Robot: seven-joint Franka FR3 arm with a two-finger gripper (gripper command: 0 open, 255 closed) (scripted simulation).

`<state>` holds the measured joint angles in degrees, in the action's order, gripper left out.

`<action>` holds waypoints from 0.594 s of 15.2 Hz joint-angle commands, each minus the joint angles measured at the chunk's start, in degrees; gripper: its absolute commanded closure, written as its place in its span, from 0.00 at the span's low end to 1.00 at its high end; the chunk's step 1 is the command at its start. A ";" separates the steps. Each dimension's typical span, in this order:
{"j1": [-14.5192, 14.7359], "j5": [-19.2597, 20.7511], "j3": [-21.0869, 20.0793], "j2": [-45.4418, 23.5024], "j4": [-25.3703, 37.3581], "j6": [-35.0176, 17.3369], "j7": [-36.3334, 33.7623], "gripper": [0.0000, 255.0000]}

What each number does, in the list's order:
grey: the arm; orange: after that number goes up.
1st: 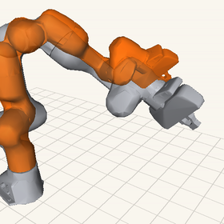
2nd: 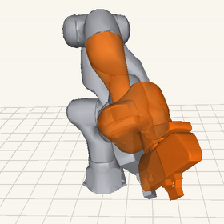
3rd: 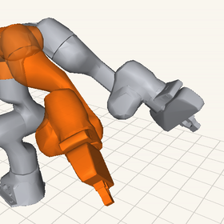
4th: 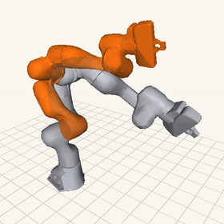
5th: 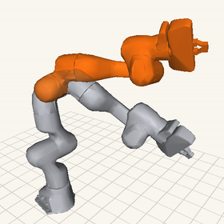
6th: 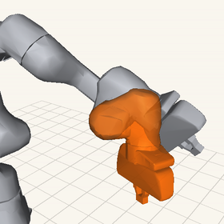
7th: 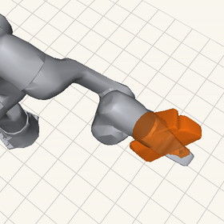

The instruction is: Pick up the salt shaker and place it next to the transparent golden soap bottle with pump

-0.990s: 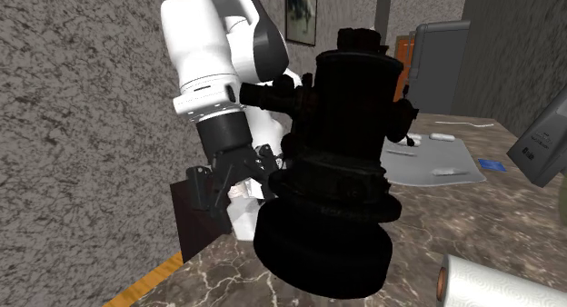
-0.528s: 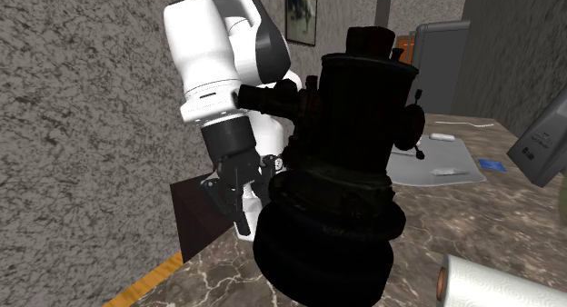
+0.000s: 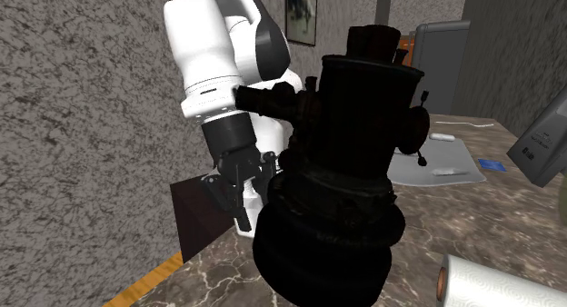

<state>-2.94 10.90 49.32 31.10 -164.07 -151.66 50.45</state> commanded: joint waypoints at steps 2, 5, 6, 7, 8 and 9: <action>-1.91 0.84 -2.33 2.42 0.63 3.33 -1.29 1.00; -3.25 1.27 -4.32 4.65 1.57 6.56 -2.44 1.00; -3.61 1.35 -4.93 5.35 1.91 7.61 -2.78 1.00; -3.94 1.42 -5.51 6.02 2.27 8.66 -3.11 1.00; -4.23 1.45 -6.07 6.68 2.64 9.69 -3.43 1.00; -4.50 1.47 -6.61 7.31 3.02 10.71 -3.73 1.00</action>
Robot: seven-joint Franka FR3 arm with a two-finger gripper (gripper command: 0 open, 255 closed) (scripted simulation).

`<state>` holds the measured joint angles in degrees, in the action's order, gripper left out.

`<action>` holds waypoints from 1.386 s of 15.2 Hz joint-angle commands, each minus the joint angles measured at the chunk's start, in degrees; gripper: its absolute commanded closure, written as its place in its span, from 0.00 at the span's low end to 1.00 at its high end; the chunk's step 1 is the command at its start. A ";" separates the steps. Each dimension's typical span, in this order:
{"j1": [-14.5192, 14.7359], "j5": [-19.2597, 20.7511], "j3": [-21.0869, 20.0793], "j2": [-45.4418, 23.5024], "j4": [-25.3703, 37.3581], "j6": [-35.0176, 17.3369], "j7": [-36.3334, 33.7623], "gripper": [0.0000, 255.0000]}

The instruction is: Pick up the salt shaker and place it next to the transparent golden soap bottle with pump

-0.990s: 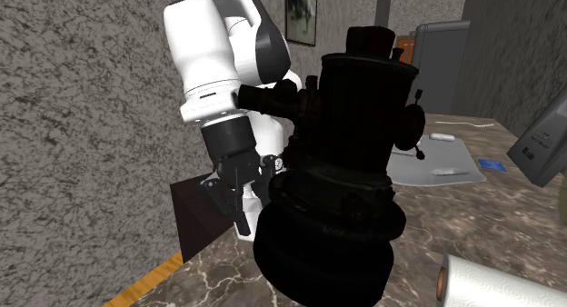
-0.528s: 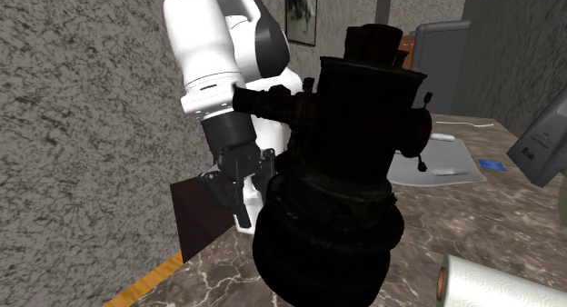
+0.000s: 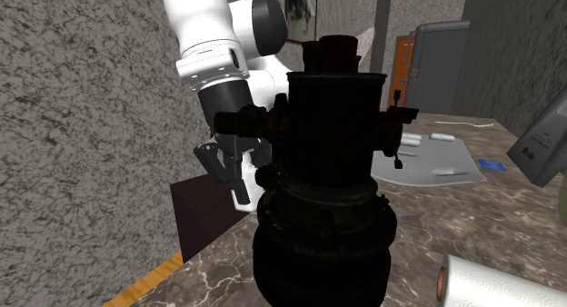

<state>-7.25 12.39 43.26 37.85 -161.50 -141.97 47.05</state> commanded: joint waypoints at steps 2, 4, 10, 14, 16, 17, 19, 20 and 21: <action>-0.63 -0.03 -1.57 1.74 1.27 3.03 -0.89 1.00; -0.97 -0.10 -2.53 2.84 2.14 4.99 -1.41 1.00; -1.57 -0.58 -5.09 5.57 5.04 10.58 -2.77 1.00; -1.69 -1.04 -6.58 6.95 7.21 14.09 -3.55 1.00; -1.68 -1.29 -7.27 7.52 8.36 15.78 -3.91 1.00; -1.67 -1.43 -7.61 7.77 8.95 16.61 -4.08 1.00; -1.62 -1.70 -8.25 8.22 10.17 18.25 -4.40 1.00; -1.58 -1.84 -8.55 8.42 10.79 19.06 -4.56 1.00; -1.54 -1.98 -8.86 8.60 11.42 19.86 -4.72 1.00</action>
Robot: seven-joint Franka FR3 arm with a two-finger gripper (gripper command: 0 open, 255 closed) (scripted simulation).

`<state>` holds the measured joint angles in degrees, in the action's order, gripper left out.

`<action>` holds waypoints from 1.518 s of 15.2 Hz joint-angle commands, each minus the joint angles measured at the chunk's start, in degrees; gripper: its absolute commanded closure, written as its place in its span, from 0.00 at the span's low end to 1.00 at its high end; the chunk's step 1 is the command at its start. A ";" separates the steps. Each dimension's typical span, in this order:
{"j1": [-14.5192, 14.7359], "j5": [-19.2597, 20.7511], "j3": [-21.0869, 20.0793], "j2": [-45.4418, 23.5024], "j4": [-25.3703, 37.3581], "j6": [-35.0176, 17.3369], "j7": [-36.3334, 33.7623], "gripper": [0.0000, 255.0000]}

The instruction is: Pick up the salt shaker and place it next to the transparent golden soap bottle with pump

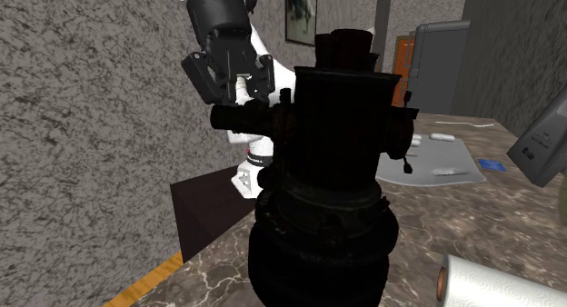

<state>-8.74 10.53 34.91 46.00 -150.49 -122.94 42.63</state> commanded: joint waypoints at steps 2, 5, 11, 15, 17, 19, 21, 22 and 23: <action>0.05 -0.42 -1.09 0.75 1.70 2.41 -0.59 1.00; 0.23 -0.86 -1.91 1.07 3.71 4.71 -1.01 1.00; 0.71 -1.75 -3.38 1.30 7.99 9.16 -1.76 1.00; 1.09 -2.34 -4.23 1.16 11.02 12.02 -2.20 1.00; 1.30 -2.63 -4.62 1.01 12.59 13.43 -2.41 1.00; 1.51 -2.92 -4.99 0.81 14.19 14.82 -2.61 1.00; 1.74 -3.20 -5.33 0.56 15.83 16.20 -2.80 1.00; 1.85 -3.34 -5.50 0.42 16.66 16.88 -2.89 1.00; 1.96 -3.48 -5.65 0.27 17.51 17.56 -2.98 1.00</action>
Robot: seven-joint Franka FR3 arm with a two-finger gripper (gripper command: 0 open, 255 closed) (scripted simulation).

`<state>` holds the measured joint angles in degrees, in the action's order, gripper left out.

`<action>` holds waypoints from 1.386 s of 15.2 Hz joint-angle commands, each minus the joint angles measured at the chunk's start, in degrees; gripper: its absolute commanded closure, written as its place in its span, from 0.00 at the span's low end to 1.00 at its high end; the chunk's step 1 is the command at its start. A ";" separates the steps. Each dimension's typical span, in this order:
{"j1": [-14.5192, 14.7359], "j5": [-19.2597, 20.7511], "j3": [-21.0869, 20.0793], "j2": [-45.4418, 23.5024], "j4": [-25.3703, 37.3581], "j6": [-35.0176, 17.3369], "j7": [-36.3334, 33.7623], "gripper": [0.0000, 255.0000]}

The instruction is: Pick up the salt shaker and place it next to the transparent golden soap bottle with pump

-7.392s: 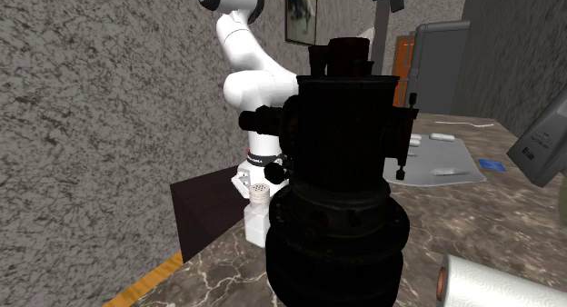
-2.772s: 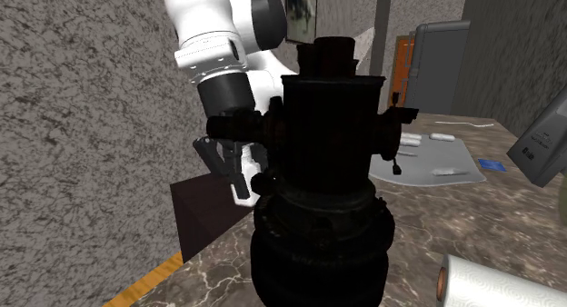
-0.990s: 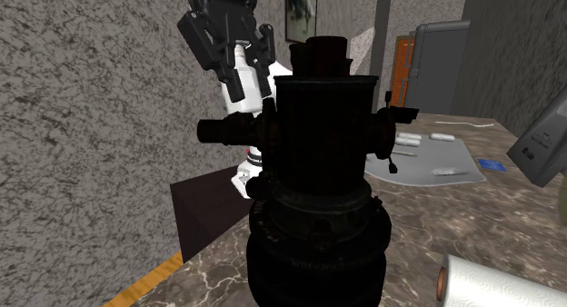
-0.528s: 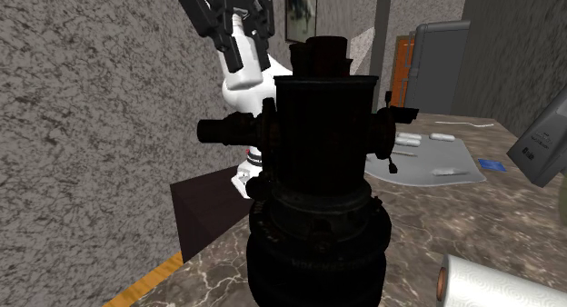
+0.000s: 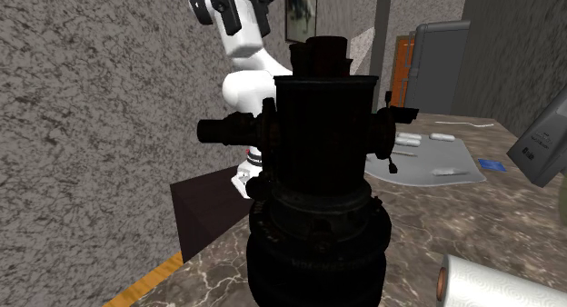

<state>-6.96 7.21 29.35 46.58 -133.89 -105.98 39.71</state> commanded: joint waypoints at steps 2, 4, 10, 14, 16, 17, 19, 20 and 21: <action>0.42 -0.44 -0.39 -0.65 2.62 1.96 -0.24 1.00; 0.66 -0.72 -0.67 -1.04 4.37 3.32 -0.40 1.00; 2.31 -2.33 -2.56 -3.79 7.99 4.19 -2.64 1.00; 4.71 -4.46 -5.20 -8.22 9.33 1.08 -6.32 1.00; 5.91 -5.48 -6.39 -10.72 10.41 -0.35 -8.03 1.00; 6.49 -5.98 -6.96 -12.03 11.06 -1.03 -8.84 1.00; 7.64 -6.96 -8.03 -14.78 12.56 -2.29 -10.42 1.00; 8.21 -7.42 -8.52 -16.20 13.41 -2.87 -11.19 1.00; 8.77 -7.88 -9.01 -17.67 14.34 -3.42 -11.93 1.00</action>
<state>1.22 -0.17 20.76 30.50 -120.43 -108.64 28.49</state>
